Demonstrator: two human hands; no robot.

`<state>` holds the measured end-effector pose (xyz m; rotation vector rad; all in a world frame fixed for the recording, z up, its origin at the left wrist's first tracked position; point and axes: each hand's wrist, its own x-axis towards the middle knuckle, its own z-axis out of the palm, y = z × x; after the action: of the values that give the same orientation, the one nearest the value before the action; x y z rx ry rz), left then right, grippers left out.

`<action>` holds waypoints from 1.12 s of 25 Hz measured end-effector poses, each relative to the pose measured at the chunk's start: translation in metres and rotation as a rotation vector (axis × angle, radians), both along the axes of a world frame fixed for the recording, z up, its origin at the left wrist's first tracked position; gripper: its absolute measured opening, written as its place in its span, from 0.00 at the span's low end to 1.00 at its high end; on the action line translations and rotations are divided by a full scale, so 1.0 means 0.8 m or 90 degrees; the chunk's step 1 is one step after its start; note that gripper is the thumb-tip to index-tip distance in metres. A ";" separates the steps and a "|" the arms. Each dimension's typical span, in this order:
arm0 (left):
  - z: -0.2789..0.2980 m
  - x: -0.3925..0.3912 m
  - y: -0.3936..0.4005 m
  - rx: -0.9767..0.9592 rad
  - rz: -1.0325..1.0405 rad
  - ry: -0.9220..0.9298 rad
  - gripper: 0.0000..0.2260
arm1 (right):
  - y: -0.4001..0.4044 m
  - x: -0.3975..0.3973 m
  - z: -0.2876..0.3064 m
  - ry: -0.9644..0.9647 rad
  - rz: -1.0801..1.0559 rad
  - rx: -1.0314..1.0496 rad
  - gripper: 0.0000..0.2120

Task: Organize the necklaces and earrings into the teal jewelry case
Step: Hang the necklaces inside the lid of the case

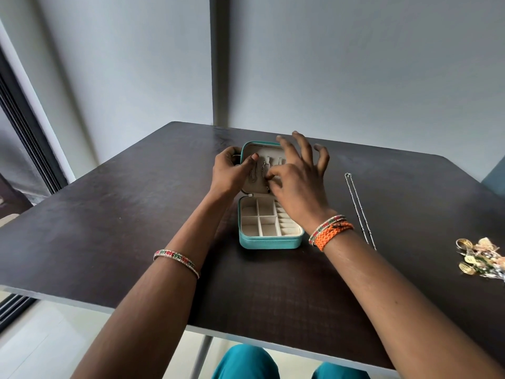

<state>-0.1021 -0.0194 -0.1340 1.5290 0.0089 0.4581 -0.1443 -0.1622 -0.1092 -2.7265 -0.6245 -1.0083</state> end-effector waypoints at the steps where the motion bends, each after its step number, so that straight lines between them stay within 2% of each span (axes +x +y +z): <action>1: -0.001 0.000 0.000 0.004 0.001 -0.001 0.05 | 0.003 0.001 -0.001 -0.011 0.000 -0.017 0.03; 7: -0.003 0.002 0.002 0.014 0.035 0.021 0.12 | 0.002 0.005 -0.001 -0.004 0.020 -0.108 0.04; 10: -0.002 0.001 0.001 0.010 0.047 0.031 0.14 | -0.002 0.002 0.002 0.047 0.011 -0.114 0.10; 17: -0.001 0.002 0.005 0.003 0.046 0.015 0.11 | -0.008 -0.003 0.011 0.043 0.030 -0.027 0.20; 28: -0.003 0.006 0.003 -0.001 0.040 -0.003 0.12 | -0.003 -0.007 0.008 0.098 0.000 -0.045 0.20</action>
<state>-0.0976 -0.0173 -0.1361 1.5301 0.0533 0.5112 -0.1502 -0.1646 -0.1032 -2.8301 -0.6454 -0.7795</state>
